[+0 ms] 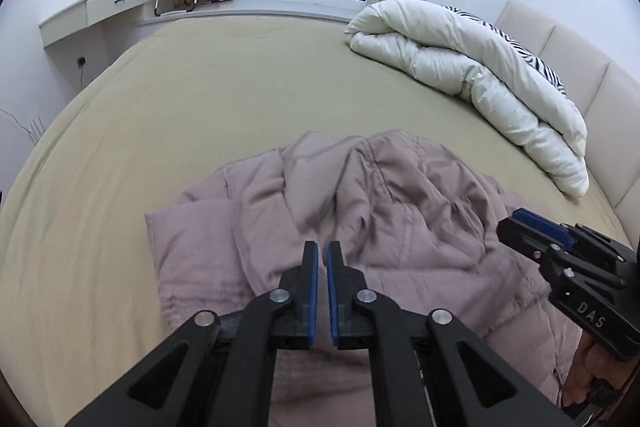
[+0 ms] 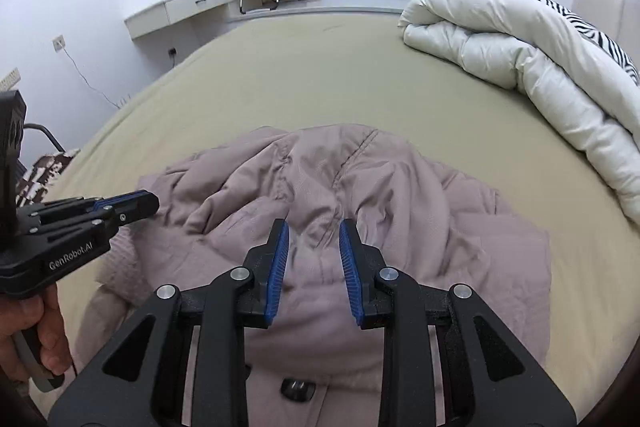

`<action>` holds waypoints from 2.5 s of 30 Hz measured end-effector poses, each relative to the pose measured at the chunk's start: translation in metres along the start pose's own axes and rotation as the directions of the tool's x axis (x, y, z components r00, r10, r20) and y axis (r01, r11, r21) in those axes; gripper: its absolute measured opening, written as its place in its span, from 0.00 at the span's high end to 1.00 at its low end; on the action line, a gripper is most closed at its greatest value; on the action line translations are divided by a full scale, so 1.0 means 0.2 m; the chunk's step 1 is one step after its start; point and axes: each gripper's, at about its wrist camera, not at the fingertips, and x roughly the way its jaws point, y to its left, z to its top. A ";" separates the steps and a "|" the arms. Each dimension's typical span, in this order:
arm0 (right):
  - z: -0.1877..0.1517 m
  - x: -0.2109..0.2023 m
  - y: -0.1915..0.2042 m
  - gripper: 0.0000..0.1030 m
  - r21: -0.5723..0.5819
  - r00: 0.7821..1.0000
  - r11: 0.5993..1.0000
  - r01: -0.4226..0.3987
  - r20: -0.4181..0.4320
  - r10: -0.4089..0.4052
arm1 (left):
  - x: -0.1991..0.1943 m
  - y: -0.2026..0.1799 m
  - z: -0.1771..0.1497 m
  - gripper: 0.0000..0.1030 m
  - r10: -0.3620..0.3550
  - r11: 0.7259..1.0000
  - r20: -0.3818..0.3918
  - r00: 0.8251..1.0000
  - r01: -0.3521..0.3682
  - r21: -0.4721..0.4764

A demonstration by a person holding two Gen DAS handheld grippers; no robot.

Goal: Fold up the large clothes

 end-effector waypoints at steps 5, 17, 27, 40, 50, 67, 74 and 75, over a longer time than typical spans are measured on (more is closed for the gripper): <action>-0.23 0.27 -0.02 0.75 0.028 0.975 1.000 -0.013 -0.223 0.019 | 0.15 -0.04 -0.13 0.90 -0.010 1.000 -0.124 0.992 0.010 0.000; -0.35 -0.75 -0.13 0.10 0.129 0.986 0.981 -0.142 0.108 0.128 | -0.72 0.20 -0.58 0.18 0.054 0.997 -0.037 0.998 -0.057 -0.060; -1.33 -1.51 -0.37 0.10 0.295 0.992 0.951 -0.094 -0.052 0.114 | -1.06 0.35 -1.36 0.18 0.038 0.988 -0.269 0.962 -0.077 -0.136; -2.03 -1.53 -0.71 0.15 0.451 0.943 0.890 0.073 -0.322 0.086 | -1.06 0.22 -1.66 0.18 -0.015 0.992 -0.343 0.939 -0.028 -0.121; -2.25 -1.52 -0.85 0.35 0.554 0.917 0.832 0.002 -0.334 0.220 | -1.09 0.26 -1.77 0.17 -0.016 0.989 -0.367 0.930 -0.040 -0.145; -2.30 -1.58 -0.87 0.69 0.627 0.895 0.754 -0.196 -0.200 0.399 | -1.05 0.33 -1.80 0.44 -0.237 0.939 -0.390 0.890 0.107 -0.327; -2.25 -1.54 -0.83 0.72 0.614 0.897 0.773 -0.162 -0.234 0.374 | -1.03 0.34 -1.82 0.54 -0.275 0.919 -0.409 0.870 0.113 -0.377; -2.25 -1.54 -0.82 0.77 0.605 0.899 0.782 -0.148 -0.247 0.362 | -1.05 0.33 -1.81 0.71 -0.288 0.916 -0.404 0.868 0.127 -0.379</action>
